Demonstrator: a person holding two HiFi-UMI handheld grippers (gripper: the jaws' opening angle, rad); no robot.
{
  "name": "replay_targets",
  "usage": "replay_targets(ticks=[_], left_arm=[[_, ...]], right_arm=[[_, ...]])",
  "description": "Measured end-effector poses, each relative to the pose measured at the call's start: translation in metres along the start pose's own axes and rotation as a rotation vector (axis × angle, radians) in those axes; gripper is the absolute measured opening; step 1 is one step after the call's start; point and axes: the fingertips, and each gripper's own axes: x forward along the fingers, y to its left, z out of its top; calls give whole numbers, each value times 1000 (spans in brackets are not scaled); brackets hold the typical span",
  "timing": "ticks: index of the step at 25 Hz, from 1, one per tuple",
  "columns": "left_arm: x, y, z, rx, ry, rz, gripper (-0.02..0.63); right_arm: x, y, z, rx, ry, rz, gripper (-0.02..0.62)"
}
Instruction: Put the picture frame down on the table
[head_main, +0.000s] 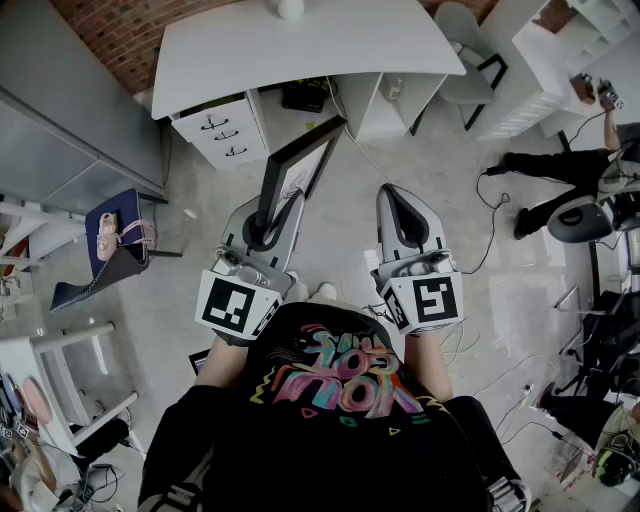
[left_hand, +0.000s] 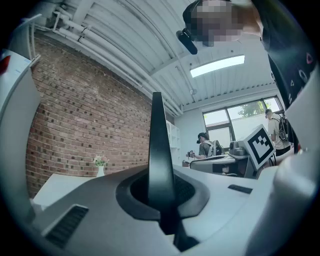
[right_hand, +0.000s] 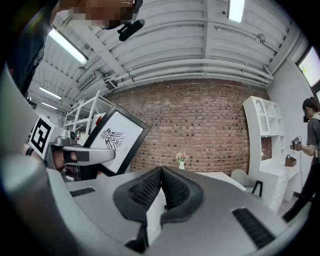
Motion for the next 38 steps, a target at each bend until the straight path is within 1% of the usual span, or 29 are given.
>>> replay_targets(ticks=[8, 15, 20, 24, 28, 34, 38], left_arm=[[2, -13, -9, -2, 6, 21, 29], [-1, -16, -14, -11, -5, 54, 29], [15, 0, -20, -9, 1, 66, 29], [42, 31, -29, -13, 4, 74, 29], [90, 73, -35, -16, 3, 67, 29], [182, 164, -32, -22, -3, 55, 29], [242, 223, -41, -25, 14, 22, 29]], right_arm=[[-10, -9, -6, 10, -17, 9, 20], [-10, -8, -14, 3, -7, 49, 20], [13, -14, -21, 15, 0, 72, 20], [51, -23, -28, 13, 12, 85, 20], [109, -47, -30, 8, 19, 90, 20], [222, -102, -21, -10, 25, 67, 21], [291, -140, -23, 4, 39, 10, 20]])
